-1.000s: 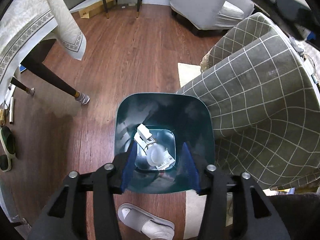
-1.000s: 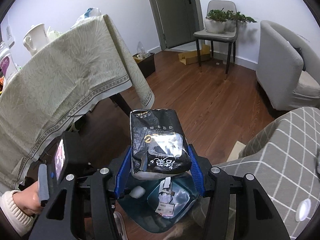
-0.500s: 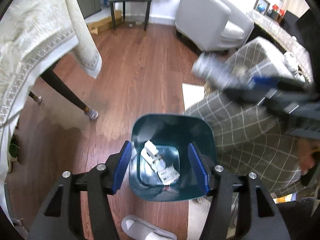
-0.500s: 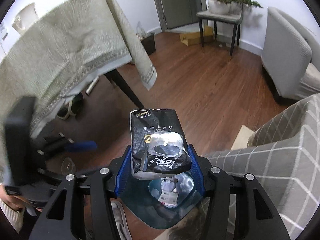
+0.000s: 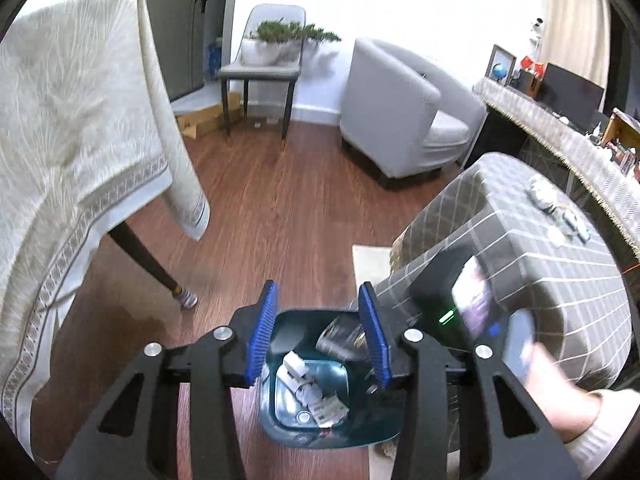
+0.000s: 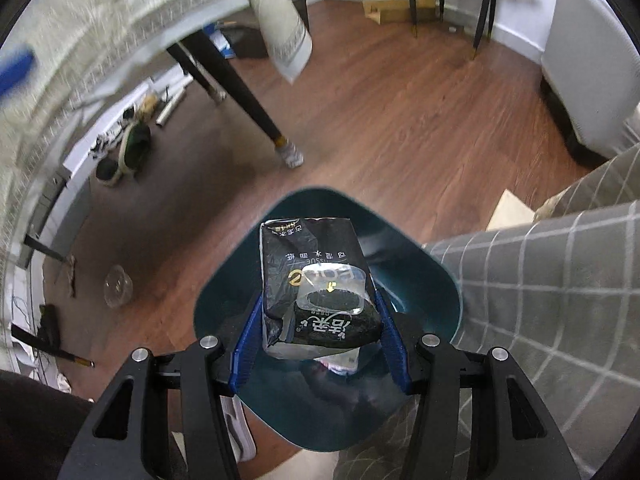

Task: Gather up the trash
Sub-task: 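Open the right gripper over the bin to drop the black pouch, then move both grippers back from the bin to the table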

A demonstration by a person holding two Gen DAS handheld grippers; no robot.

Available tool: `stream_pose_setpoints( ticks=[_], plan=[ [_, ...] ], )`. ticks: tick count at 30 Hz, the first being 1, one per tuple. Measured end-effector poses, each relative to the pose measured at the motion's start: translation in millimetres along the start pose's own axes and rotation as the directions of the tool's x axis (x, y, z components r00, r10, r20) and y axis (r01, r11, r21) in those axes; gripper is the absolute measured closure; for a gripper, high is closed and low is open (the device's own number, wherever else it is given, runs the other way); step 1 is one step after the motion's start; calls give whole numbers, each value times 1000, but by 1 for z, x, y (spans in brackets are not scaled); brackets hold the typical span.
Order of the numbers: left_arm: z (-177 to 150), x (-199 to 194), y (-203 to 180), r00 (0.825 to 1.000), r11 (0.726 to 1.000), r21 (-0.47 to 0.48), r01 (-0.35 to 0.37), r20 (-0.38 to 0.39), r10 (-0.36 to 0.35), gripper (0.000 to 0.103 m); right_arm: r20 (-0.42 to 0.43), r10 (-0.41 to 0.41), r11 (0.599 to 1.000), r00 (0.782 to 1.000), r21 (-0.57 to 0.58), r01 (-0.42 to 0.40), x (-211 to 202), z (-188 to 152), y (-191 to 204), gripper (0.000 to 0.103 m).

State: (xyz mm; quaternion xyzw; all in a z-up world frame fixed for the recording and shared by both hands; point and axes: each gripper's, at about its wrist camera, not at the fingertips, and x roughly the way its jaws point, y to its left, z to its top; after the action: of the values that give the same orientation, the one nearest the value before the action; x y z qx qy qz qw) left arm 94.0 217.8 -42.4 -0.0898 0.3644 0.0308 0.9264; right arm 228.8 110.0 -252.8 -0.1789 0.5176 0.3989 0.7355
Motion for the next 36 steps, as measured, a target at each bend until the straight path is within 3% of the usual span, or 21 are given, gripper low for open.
stream_pose_setpoints(
  ticks=[9,10,14,17,27,36],
  plan=[
    [14,-24,-17,996,999,26,35,77,-37,62,-105,-29,999,994,-42,24,30,-18,11,48],
    [16,-27,-17,995,999,22,43,87,-45,62,-112,-36,998,993,-50,30,31,-19,12,46],
    [23,-33,-20,993,998,14,55,107,-57,62,-139,-70,996,988,-68,62,31,-26,9,23],
    [29,-37,-26,992,998,12,59,115,-60,63,-147,-61,997,987,-53,54,27,-29,6,23],
    [46,-58,-43,985,997,37,65,159,-70,63,35,61,998,998,-31,-60,-65,-15,20,23],
    [57,-64,-58,980,998,39,42,195,-49,60,209,13,999,978,-53,-2,-142,-10,9,23]
  ],
)
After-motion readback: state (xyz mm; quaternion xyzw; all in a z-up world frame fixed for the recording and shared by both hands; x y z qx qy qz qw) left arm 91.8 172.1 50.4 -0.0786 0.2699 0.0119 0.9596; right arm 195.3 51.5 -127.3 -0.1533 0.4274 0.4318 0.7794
